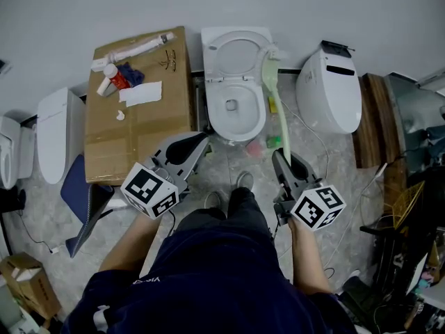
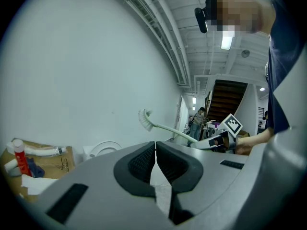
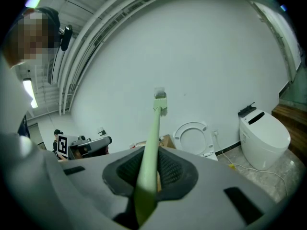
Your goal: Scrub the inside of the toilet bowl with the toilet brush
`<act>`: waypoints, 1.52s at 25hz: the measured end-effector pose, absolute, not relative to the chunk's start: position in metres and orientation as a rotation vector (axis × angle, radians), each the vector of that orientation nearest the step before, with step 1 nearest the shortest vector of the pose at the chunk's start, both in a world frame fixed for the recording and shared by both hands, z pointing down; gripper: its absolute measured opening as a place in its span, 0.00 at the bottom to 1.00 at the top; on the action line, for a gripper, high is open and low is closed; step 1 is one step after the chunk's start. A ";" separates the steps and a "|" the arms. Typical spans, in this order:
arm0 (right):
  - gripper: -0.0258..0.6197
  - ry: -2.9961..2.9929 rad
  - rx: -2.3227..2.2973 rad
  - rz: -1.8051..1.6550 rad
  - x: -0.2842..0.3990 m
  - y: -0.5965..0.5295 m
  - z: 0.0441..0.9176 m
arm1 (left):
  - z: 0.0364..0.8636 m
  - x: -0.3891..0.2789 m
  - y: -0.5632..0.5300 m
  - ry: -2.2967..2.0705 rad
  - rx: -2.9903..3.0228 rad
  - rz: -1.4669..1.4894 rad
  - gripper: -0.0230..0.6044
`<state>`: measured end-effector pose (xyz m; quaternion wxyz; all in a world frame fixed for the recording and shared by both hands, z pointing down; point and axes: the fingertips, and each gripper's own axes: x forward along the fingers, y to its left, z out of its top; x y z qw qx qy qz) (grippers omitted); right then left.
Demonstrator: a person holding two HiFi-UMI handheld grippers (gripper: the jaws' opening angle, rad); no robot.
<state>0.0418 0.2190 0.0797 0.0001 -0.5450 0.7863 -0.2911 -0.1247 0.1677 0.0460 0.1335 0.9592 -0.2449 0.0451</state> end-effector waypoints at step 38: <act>0.13 2.623 -1.477 -1.071 0.207 0.029 0.138 | 0.087 0.036 0.002 -0.942 2.660 0.288 0.09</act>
